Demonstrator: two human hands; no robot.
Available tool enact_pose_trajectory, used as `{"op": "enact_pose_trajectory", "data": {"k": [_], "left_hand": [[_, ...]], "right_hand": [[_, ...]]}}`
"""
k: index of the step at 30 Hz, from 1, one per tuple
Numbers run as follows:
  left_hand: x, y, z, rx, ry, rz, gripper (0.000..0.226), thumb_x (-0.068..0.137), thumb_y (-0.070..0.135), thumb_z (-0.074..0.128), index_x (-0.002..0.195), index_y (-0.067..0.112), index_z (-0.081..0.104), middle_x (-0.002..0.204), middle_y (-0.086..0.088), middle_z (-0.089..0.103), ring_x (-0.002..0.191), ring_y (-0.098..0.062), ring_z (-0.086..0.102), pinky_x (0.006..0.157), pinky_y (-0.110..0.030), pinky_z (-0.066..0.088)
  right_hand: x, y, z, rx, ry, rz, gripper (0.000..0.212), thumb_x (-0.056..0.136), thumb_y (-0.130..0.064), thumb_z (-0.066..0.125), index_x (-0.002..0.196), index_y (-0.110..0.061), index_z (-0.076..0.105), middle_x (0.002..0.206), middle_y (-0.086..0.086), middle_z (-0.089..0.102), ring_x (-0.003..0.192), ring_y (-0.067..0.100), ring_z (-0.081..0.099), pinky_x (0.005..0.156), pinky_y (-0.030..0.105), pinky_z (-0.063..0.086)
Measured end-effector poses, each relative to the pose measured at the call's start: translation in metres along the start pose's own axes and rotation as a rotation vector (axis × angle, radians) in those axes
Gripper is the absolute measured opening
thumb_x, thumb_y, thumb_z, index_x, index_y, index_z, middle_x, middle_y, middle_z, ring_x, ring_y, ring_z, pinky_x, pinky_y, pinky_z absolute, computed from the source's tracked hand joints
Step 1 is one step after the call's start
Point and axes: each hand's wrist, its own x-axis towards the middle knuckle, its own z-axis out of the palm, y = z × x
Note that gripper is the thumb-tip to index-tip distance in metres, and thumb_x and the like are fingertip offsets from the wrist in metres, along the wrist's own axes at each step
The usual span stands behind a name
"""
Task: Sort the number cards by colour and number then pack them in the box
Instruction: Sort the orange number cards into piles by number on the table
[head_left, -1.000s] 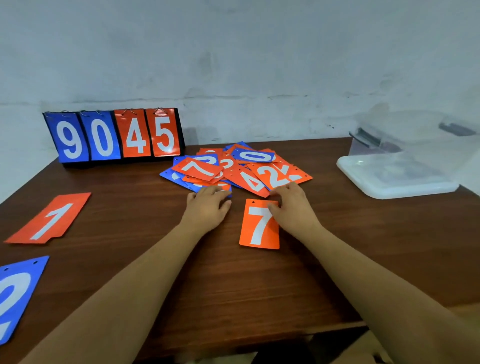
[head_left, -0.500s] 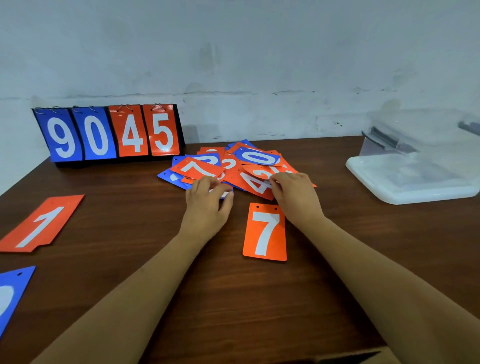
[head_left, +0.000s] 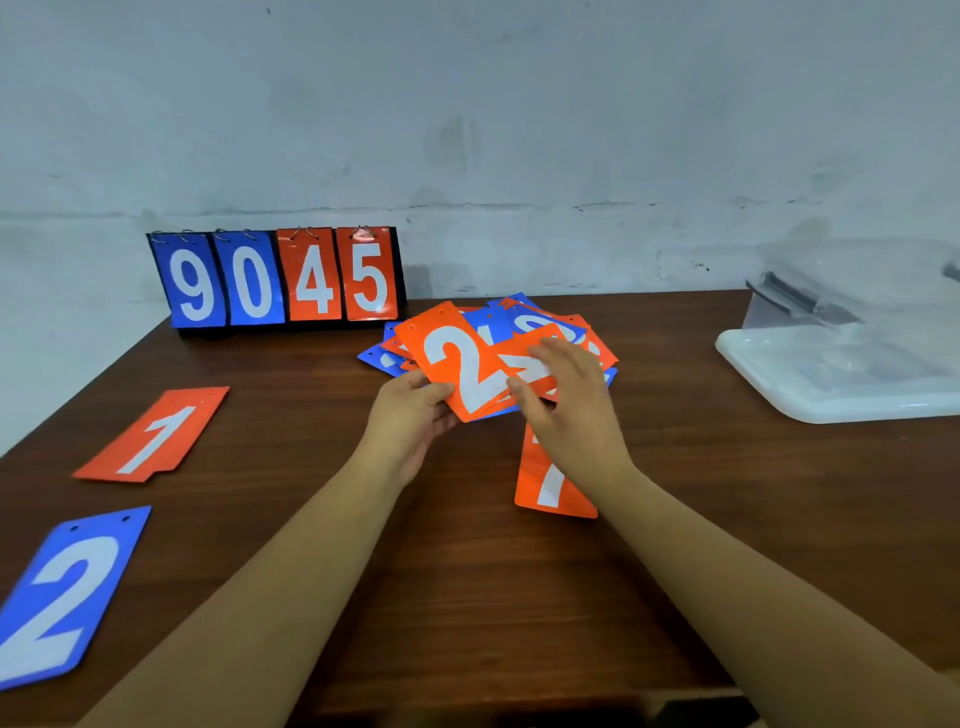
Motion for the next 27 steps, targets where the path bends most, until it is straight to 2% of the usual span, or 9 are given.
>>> {"op": "enact_pose_trajectory", "data": {"k": [3, 6, 10, 14, 18, 21, 23, 25, 27], "left_hand": [[-0.015, 0.007, -0.018, 0.024, 0.012, -0.003, 0.022, 0.097, 0.007, 0.055, 0.116, 0.012, 0.063, 0.11, -0.005, 0.072, 0.099, -0.02, 0.071, 0.083, -0.037, 0.057], [-0.034, 0.012, -0.037, 0.056, -0.03, 0.0, 0.025, 0.096, 0.01, 0.056, 0.12, 0.014, 0.062, 0.113, -0.004, 0.072, 0.103, -0.021, 0.069, 0.089, -0.04, 0.056], [-0.05, 0.017, -0.074, 0.129, 0.087, 0.02, 0.025, 0.096, 0.011, 0.057, 0.12, 0.015, 0.062, 0.113, -0.003, 0.072, 0.099, -0.019, 0.071, 0.085, -0.039, 0.057], [-0.065, 0.027, -0.114, 0.408, 0.362, 0.103, 0.036, 0.095, 0.015, 0.058, 0.131, 0.012, 0.058, 0.127, -0.001, 0.063, 0.113, -0.018, 0.062, 0.098, -0.037, 0.049], [-0.083, 0.04, -0.146, 0.577, 0.515, 0.163, 0.03, 0.094, 0.014, 0.058, 0.123, 0.006, 0.061, 0.124, -0.007, 0.063, 0.114, -0.024, 0.057, 0.089, -0.033, 0.042], [-0.093, 0.043, -0.16, 0.597, 0.47, 0.173, 0.009, 0.092, 0.015, 0.063, 0.098, 0.012, 0.067, 0.103, 0.0, 0.067, 0.097, -0.019, 0.059, 0.086, -0.033, 0.045], [-0.098, 0.043, -0.166, 0.516, 0.392, 0.168, 0.005, 0.091, 0.017, 0.066, 0.085, 0.017, 0.066, 0.094, 0.004, 0.07, 0.092, -0.018, 0.066, 0.084, -0.034, 0.053], [-0.104, 0.042, -0.167, 0.405, 0.287, 0.134, 0.006, 0.09, 0.019, 0.067, 0.088, 0.014, 0.068, 0.098, -0.003, 0.073, 0.089, -0.017, 0.07, 0.079, -0.031, 0.056], [-0.109, 0.04, -0.166, 0.375, 0.21, 0.101, 0.009, 0.09, 0.021, 0.067, 0.094, 0.013, 0.07, 0.101, -0.003, 0.074, 0.09, -0.017, 0.072, 0.077, -0.03, 0.057]], "right_hand": [[0.006, -0.02, -0.005, 0.227, -0.004, 0.451, 0.064, 0.088, -0.049, 0.063, 0.141, -0.018, 0.043, 0.142, 0.001, 0.045, 0.13, 0.016, 0.042, 0.103, 0.031, 0.04], [0.007, -0.032, -0.001, 0.372, -0.1, 0.608, 0.065, 0.088, -0.034, 0.069, 0.143, -0.014, 0.04, 0.137, -0.001, 0.05, 0.126, 0.018, 0.049, 0.102, 0.04, 0.047], [0.001, -0.051, 0.009, 0.486, -0.146, 0.568, 0.03, 0.09, -0.014, 0.066, 0.118, -0.013, 0.057, 0.115, -0.001, 0.062, 0.097, 0.014, 0.065, 0.075, 0.027, 0.058], [-0.004, -0.068, 0.016, 0.47, -0.205, 0.639, 0.05, 0.092, -0.02, 0.063, 0.138, -0.014, 0.046, 0.133, -0.001, 0.054, 0.112, 0.024, 0.06, 0.082, 0.045, 0.059], [-0.007, -0.08, 0.02, 0.614, -0.144, 0.681, 0.046, 0.09, -0.017, 0.065, 0.133, -0.013, 0.051, 0.13, 0.005, 0.057, 0.095, 0.022, 0.068, 0.068, 0.036, 0.061], [-0.009, -0.095, 0.024, 0.692, -0.173, 0.675, 0.047, 0.082, -0.021, 0.077, 0.125, -0.016, 0.058, 0.122, 0.004, 0.061, 0.094, 0.021, 0.068, 0.063, 0.03, 0.057], [-0.011, -0.106, 0.03, 0.696, -0.247, 0.652, 0.032, 0.079, -0.023, 0.079, 0.107, -0.019, 0.066, 0.11, 0.004, 0.069, 0.093, 0.02, 0.069, 0.069, 0.031, 0.056], [-0.017, -0.118, 0.034, 0.711, -0.329, 0.649, 0.012, 0.083, -0.021, 0.076, 0.09, -0.022, 0.067, 0.097, 0.001, 0.073, 0.087, 0.016, 0.071, 0.076, 0.031, 0.057], [-0.021, -0.125, 0.04, 0.696, -0.379, 0.657, 0.008, 0.085, -0.023, 0.073, 0.088, -0.022, 0.066, 0.095, 0.002, 0.074, 0.082, 0.015, 0.072, 0.075, 0.032, 0.058]]}}
